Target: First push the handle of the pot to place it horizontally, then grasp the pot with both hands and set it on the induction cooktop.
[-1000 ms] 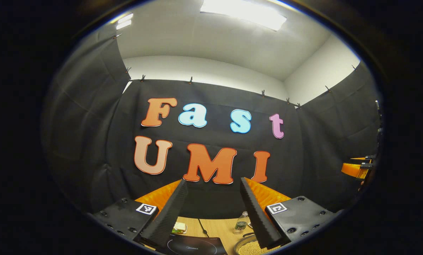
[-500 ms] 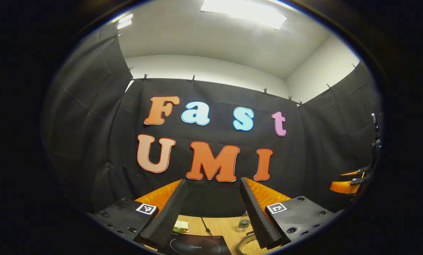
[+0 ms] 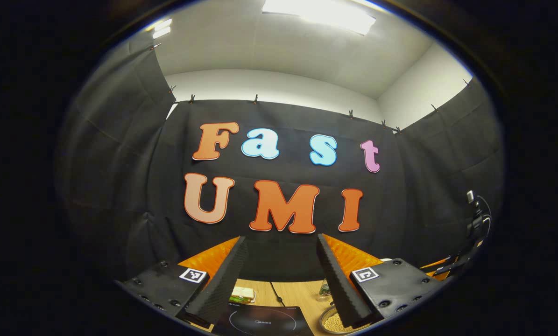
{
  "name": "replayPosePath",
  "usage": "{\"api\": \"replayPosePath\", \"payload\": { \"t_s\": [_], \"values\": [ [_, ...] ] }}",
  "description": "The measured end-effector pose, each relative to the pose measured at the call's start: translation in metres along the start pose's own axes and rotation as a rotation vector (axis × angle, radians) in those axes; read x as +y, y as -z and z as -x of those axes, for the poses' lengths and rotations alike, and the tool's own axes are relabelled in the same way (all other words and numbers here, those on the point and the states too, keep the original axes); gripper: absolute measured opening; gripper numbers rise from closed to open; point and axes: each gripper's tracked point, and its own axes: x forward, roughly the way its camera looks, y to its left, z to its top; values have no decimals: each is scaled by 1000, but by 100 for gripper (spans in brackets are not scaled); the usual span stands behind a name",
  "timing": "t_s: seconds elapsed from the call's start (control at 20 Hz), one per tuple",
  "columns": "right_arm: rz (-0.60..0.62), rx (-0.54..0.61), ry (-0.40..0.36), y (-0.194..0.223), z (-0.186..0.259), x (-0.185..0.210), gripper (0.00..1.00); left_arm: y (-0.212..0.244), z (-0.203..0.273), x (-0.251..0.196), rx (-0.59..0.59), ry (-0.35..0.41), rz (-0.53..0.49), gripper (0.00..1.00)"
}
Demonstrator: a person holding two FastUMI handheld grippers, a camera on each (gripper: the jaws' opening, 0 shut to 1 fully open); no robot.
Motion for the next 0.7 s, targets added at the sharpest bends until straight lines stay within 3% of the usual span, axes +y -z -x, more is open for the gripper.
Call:
{"api": "replayPosePath", "payload": {
  "t_s": [0.15,0.25,0.3,0.4,0.5,0.7],
  "values": [
    [2,134,-45,45,-14,16,63,1,-2,8,7,-15,-7,97],
    [8,244,-71,79,-17,26,47,3,-2,12,7,-23,-3,97],
    [12,288,-94,93,-19,32,34,6,-3,12,12,-24,-1,97],
    [7,362,-130,111,-22,46,19,11,-3,18,25,-31,-2,97],
    [-12,465,-157,136,-18,50,9,13,-4,26,30,-45,-10,97],
    [-72,637,-220,181,-21,63,0,16,-5,32,33,-60,-5,97]
  ]
}}
